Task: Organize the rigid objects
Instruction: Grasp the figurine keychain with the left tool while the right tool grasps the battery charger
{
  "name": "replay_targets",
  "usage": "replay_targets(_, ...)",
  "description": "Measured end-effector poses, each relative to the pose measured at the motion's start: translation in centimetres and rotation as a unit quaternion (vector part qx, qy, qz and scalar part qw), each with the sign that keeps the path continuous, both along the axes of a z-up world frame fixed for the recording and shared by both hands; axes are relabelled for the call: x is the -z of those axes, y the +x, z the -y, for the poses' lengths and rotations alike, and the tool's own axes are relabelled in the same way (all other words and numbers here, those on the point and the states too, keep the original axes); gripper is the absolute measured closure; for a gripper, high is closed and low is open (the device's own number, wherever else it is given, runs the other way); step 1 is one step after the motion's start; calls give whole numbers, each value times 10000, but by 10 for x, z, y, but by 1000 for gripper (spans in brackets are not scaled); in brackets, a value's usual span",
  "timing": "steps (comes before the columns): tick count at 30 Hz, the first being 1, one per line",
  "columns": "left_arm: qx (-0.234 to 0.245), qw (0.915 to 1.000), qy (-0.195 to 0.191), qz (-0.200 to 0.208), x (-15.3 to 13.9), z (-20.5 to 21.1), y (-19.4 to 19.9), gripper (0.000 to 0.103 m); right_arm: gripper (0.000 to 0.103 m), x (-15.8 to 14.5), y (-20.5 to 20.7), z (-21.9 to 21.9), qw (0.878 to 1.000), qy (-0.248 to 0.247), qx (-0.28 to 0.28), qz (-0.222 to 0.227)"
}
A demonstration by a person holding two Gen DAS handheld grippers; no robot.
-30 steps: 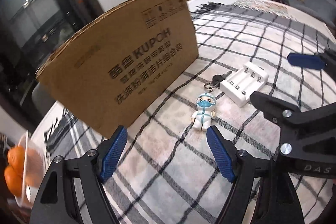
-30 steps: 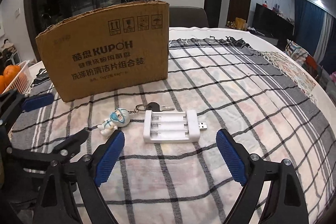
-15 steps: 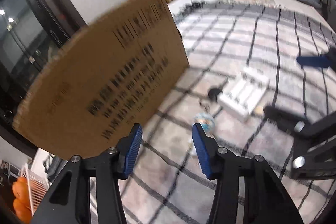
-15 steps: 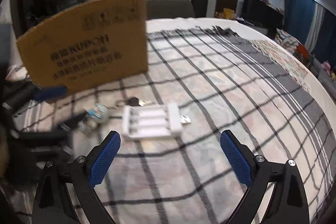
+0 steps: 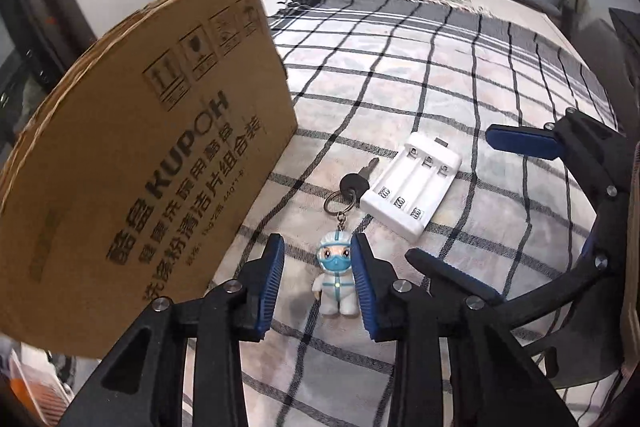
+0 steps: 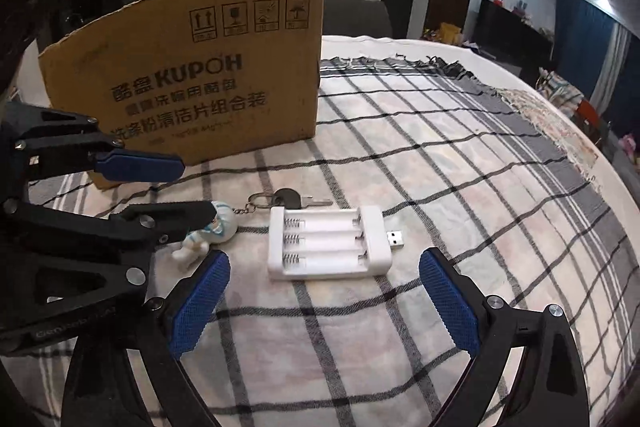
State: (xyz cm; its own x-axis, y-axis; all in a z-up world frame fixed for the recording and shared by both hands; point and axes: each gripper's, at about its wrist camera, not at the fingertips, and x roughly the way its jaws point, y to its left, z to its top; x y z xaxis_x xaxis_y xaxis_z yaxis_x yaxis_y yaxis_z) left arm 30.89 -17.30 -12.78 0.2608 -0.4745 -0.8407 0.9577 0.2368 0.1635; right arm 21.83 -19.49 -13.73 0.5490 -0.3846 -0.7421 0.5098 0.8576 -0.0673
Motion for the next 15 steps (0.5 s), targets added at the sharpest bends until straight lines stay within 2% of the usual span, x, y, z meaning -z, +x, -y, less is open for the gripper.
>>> replay_targets(6, 368, 9988, 183, -279, -5, 11, 1, 69, 6, 6, 6, 10, 9997, 210, 82, 45)
replay_targets(15, 393, 9958, 706, -432, 10, 26, 5, 68, 6, 20, 16, 20, 9979, 630, 1, -153)
